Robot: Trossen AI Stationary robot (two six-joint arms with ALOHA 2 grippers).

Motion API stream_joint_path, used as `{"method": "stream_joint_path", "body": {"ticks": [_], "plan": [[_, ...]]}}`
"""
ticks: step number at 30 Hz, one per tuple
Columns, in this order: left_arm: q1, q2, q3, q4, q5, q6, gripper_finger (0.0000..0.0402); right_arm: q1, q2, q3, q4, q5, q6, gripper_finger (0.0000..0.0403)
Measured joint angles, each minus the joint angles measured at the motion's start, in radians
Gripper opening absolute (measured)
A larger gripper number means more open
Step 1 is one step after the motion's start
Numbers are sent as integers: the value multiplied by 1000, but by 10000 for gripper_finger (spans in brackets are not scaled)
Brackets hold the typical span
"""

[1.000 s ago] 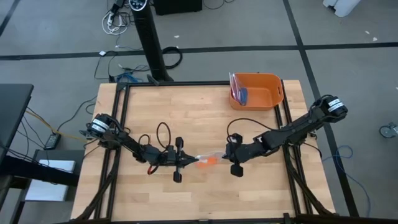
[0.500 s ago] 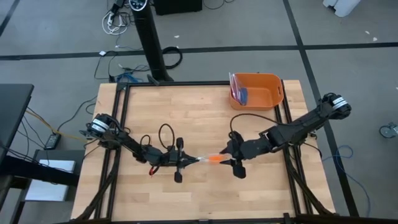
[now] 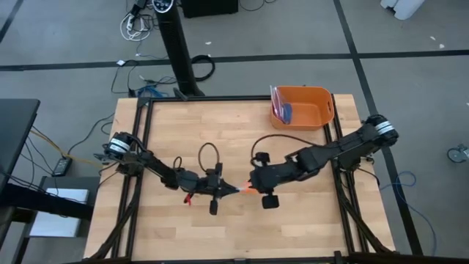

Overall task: Roll bandage
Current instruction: Close the transparent zip bag

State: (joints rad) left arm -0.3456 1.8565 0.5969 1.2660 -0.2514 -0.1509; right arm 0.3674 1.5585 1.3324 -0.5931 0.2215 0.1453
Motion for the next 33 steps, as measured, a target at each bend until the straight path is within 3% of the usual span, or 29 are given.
{"method": "stream_joint_path", "body": {"ticks": [4, 6, 17, 21, 28, 33], "plan": [[15, 0, 51, -149, 66, -11, 0, -12, 66, 72, -67, -39, -24, 16], [18, 0, 80, -213, 73, -9, 0, -14, 84, 99, -100, -42, -15, 7], [34, 0, 265, -520, 44, 14, 0, 2, 134, 135, -199, -41, 173, 138], [41, 0, 319, -581, 18, -4, 0, 26, 134, 134, -242, -9, 206, 133], [55, 0, 366, -618, 10, -37, 0, 50, 133, 134, -322, 57, 239, 86], [61, 0, 390, -669, 14, -37, 0, 49, 133, 134, -352, 62, 247, 80]]}}
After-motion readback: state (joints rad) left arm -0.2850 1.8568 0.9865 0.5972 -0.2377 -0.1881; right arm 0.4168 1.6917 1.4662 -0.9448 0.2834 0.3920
